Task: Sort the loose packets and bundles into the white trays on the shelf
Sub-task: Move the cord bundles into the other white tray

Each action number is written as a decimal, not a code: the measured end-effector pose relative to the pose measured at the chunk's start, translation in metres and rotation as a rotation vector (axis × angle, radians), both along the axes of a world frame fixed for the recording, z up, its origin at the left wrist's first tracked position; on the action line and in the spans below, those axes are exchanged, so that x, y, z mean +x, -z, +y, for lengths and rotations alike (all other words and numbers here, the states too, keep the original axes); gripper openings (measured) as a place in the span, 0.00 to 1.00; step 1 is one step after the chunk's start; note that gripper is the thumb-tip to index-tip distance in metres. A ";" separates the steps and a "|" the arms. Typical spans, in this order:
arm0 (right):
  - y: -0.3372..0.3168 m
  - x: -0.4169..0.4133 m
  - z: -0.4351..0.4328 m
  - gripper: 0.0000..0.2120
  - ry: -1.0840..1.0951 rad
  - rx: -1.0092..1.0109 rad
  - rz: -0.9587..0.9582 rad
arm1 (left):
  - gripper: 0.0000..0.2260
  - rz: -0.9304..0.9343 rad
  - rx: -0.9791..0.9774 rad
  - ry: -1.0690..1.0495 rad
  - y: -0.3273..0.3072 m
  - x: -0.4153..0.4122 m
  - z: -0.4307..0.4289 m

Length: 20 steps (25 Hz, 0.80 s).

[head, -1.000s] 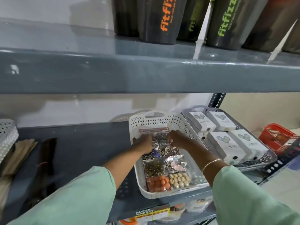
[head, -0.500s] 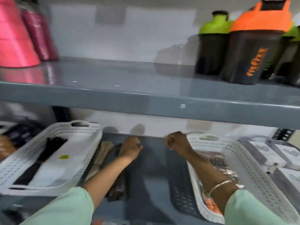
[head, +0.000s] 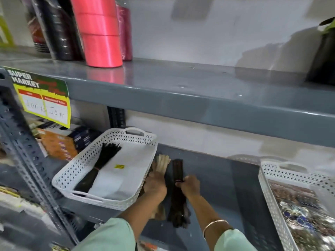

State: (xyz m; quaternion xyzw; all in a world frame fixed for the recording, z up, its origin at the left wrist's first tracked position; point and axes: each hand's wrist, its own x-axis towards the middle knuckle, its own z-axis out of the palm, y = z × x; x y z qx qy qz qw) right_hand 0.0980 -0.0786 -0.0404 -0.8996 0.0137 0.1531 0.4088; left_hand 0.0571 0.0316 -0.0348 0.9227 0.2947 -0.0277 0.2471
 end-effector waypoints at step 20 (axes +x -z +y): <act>-0.066 0.000 0.159 0.13 0.013 0.239 -0.032 | 0.11 -0.236 -0.222 -0.086 -0.050 -0.012 0.146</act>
